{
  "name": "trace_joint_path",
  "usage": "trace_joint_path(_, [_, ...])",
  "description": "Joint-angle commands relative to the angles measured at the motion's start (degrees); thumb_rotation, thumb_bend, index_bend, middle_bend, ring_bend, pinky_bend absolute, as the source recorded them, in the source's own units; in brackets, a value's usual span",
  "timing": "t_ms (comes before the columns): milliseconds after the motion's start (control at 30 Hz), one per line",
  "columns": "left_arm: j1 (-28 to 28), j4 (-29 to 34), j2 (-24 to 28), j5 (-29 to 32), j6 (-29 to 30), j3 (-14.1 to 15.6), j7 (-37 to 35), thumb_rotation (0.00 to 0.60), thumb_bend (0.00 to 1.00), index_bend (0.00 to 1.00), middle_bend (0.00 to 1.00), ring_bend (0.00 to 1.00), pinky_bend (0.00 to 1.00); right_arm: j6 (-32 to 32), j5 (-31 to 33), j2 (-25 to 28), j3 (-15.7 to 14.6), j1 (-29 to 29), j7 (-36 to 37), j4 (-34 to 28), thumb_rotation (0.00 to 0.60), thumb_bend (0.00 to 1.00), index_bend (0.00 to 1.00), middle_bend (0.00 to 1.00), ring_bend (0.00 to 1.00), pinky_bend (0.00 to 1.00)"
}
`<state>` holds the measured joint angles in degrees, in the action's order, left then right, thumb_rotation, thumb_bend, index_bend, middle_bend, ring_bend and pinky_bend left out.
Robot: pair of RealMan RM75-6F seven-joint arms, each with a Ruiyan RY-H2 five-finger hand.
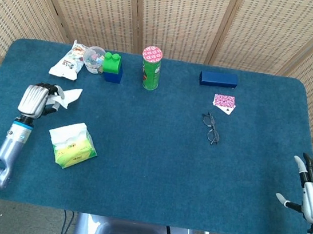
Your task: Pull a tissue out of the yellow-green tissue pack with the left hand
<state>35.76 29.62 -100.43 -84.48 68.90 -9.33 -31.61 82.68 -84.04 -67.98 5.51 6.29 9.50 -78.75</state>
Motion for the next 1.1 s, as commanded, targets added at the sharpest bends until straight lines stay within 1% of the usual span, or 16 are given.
trace_joint_path(33, [0.52, -1.11, -1.64, -1.05, -1.40, 1.73, -4.09, 0.600, 0.04, 0.12, 0.05, 0.08, 0.26, 0.07, 0.00, 0.03, -0.01, -0.06, 0.10, -0.03, 0.600, 0.00, 0.04, 0.00, 0.00, 0.00])
trace_joint_path(67, [0.52, -0.59, -1.35, -1.16, -2.20, 2.12, -4.92, 0.600, 0.01, 0.05, 0.01, 0.03, 0.18, 0.11, 0.03, 0.05, 0.00, -0.09, 0.18, -0.02, 0.600, 0.00, 0.04, 0.00, 0.00, 0.00])
trace_joint_path(100, [0.50, 0.27, -0.77, -1.25, -3.13, 2.53, -5.49, 0.600, 0.00, 0.00, 0.00, 0.00, 0.09, 0.14, 0.05, 0.08, 0.01, -0.11, 0.26, -0.02, 0.600, 0.00, 0.04, 0.00, 0.00, 0.00])
trace_joint_path(133, [0.49, 1.01, -0.24, -1.28, -3.77, 2.77, -5.71, 0.600, 0.00, 0.00, 0.00, 0.00, 0.04, 0.15, 0.08, 0.09, 0.03, -0.12, 0.29, -0.02, 0.600, 0.00, 0.04, 0.00, 0.00, 0.00])
trace_joint_path(200, [0.29, 3.79, 1.61, -1.36, -4.55, 3.21, -6.42, 0.600, 0.00, 0.00, 0.00, 0.00, 0.00, 0.21, 0.08, 0.13, 0.04, -0.15, 0.42, -0.01, 0.600, 0.00, 0.04, 0.00, 0.00, 0.00])
trace_joint_path(300, [-0.46, 10.90, 6.49, -1.84, -4.74, 4.07, -7.41, 0.600, 0.00, 0.00, 0.00, 0.00, 0.00, 0.41, -0.08, 0.16, 0.00, -0.21, 0.52, -0.03, 0.600, 0.00, 0.04, 0.00, 0.00, 0.00])
trace_joint_path(367, [-1.35, 16.93, 10.53, -2.17, -3.11, 4.18, -7.38, 0.600, 0.00, 0.00, 0.00, 0.00, 0.00, 0.48, -0.21, 0.20, -0.06, -0.23, 0.56, -0.11, 0.600, 0.00, 0.04, 0.00, 0.00, 0.00])
trace_joint_path(400, [-1.70, 18.32, 11.43, -2.24, -2.13, 4.02, -7.51, 0.600, 0.00, 0.00, 0.00, 0.00, 0.00, 0.51, -0.24, 0.22, -0.08, -0.25, 0.58, -0.13, 0.600, 0.00, 0.04, 0.00, 0.00, 0.00])
trace_joint_path(433, [-3.00, 22.31, 14.15, -2.33, 0.74, 3.66, -7.43, 0.600, 0.00, 0.00, 0.00, 0.00, 0.00, 0.67, -0.30, 0.29, -0.09, -0.32, 0.70, -0.24, 0.600, 0.00, 0.04, 0.00, 0.00, 0.00])
trace_joint_path(467, [-3.89, 24.90, 15.93, -2.47, 2.23, 3.69, -7.06, 0.600, 0.00, 0.00, 0.00, 0.00, 0.00, 0.77, -0.34, 0.33, -0.09, -0.37, 0.75, -0.28, 0.600, 0.00, 0.04, 0.00, 0.00, 0.00])
trace_joint_path(533, [-7.01, 32.36, 21.19, -2.35, 6.42, 3.87, -5.13, 0.600, 0.00, 0.00, 0.00, 0.00, 0.00, 1.11, -0.42, 0.42, -0.06, -0.50, 0.83, -0.38, 0.600, 0.00, 0.04, 0.00, 0.00, 0.00])
trace_joint_path(700, [-13.96, 45.33, 31.29, -0.97, 10.79, 6.60, 2.22, 0.600, 0.00, 0.00, 0.00, 0.00, 0.00, 1.69, -0.80, 0.61, -0.16, -0.73, 1.08, -0.58, 0.600, 0.00, 0.04, 0.00, 0.00, 0.00])
trace_joint_path(767, [-15.93, 49.67, 34.92, -0.20, 10.57, 7.98, 3.15, 0.600, 0.00, 0.00, 0.00, 0.00, 0.00, 1.91, -1.01, 0.65, -0.24, -0.81, 1.20, -0.67, 0.600, 0.00, 0.04, 0.00, 0.00, 0.00])
trace_joint_path(833, [-17.50, 52.49, 37.78, 0.32, 10.28, 9.18, 3.45, 0.600, 0.00, 0.00, 0.00, 0.00, 0.00, 2.17, -1.22, 0.72, -0.28, -0.89, 1.27, -0.76, 0.600, 0.00, 0.04, 0.00, 0.00, 0.00])
trace_joint_path(900, [-18.94, 53.48, 38.78, 0.80, 11.26, 9.51, 3.91, 0.600, 0.00, 0.00, 0.00, 0.00, 0.00, 2.33, -1.31, 0.77, -0.28, -0.93, 1.23, -0.83, 0.600, 0.00, 0.04, 0.00, 0.00, 0.00])
trace_joint_path(1100, [-22.94, 53.21, 37.13, 2.46, 15.01, 9.57, 8.50, 0.600, 0.00, 0.00, 0.00, 0.00, 0.00, 2.54, -1.18, 0.72, -0.19, -1.04, 1.04, -0.84, 0.600, 0.00, 0.04, 0.00, 0.00, 0.00])
